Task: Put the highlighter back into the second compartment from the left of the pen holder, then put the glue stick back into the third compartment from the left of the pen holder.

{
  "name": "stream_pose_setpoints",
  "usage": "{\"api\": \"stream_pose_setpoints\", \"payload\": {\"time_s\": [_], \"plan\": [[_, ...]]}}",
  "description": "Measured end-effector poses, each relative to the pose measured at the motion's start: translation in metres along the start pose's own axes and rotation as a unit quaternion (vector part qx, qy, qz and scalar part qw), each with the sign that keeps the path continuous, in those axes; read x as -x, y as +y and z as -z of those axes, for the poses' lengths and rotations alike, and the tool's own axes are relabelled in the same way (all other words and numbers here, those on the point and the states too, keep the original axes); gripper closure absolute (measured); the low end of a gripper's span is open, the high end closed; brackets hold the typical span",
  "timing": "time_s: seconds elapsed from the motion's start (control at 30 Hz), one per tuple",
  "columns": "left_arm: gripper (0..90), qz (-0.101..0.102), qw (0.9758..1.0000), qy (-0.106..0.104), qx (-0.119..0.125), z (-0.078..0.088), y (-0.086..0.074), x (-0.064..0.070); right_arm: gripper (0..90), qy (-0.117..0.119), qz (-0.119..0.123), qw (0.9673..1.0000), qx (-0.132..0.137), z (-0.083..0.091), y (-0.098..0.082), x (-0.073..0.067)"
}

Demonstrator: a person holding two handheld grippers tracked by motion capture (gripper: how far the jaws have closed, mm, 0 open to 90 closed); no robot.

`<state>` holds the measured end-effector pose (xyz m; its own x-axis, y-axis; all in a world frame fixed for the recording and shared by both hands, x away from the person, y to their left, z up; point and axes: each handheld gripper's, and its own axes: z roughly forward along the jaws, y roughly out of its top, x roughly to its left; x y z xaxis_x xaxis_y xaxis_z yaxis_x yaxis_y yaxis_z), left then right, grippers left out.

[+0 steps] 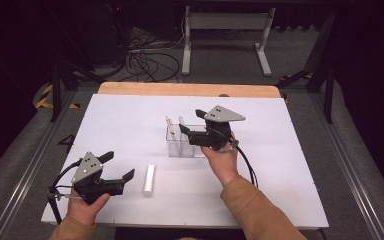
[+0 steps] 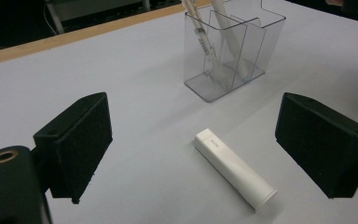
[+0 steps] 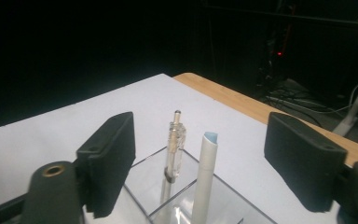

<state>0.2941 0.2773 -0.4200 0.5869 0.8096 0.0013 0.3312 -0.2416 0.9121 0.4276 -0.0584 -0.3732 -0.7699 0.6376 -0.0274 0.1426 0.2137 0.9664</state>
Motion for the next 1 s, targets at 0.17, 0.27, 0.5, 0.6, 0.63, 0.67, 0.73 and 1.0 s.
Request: {"api": "stream_pose_setpoints", "payload": {"time_s": [0.17, 0.27, 0.5, 0.6, 0.63, 0.67, 0.73, 1.0], "plan": [[10.8, 0.006, 0.9999, -0.007, -0.010, -0.001, 0.002, 0.000, 19.2, 0.003, 0.004, 1.0000, -0.003, 0.013, 0.003, 0.001], [9.6, -0.004, 0.9998, -0.006, -0.019, -0.003, 0.002, 0.002, 18.3, 0.005, 0.011, 0.9999, -0.008, 0.019, 0.003, 0.001], [9.0, -0.011, 0.9994, -0.012, -0.029, -0.005, 0.003, 0.005, 15.8, 0.007, 0.021, 0.9997, -0.010, 0.032, 0.001, 0.000], [8.8, -0.011, 0.9992, -0.017, -0.035, -0.006, 0.003, 0.006, 14.5, 0.008, 0.015, 0.9998, -0.011, 0.037, 0.000, 0.002], [8.8, -0.010, 0.9992, -0.018, -0.035, -0.006, 0.003, 0.007, 14.1, 0.007, 0.015, 0.9998, -0.011, 0.038, -0.001, 0.002], [8.8, -0.011, 0.9992, -0.018, -0.035, -0.006, 0.003, 0.007, 13.7, 0.007, 0.015, 0.9998, -0.012, 0.040, -0.001, 0.003], [8.8, -0.011, 0.9992, -0.019, -0.034, -0.006, 0.004, 0.008, 13.2, 0.006, 0.016, 0.9998, -0.010, 0.043, -0.003, 0.004], [9.1, -0.010, 0.9996, -0.013, -0.023, -0.005, 0.004, 0.007, 11.9, 0.003, 0.020, 0.9997, -0.011, 0.055, -0.006, 0.008]]}}
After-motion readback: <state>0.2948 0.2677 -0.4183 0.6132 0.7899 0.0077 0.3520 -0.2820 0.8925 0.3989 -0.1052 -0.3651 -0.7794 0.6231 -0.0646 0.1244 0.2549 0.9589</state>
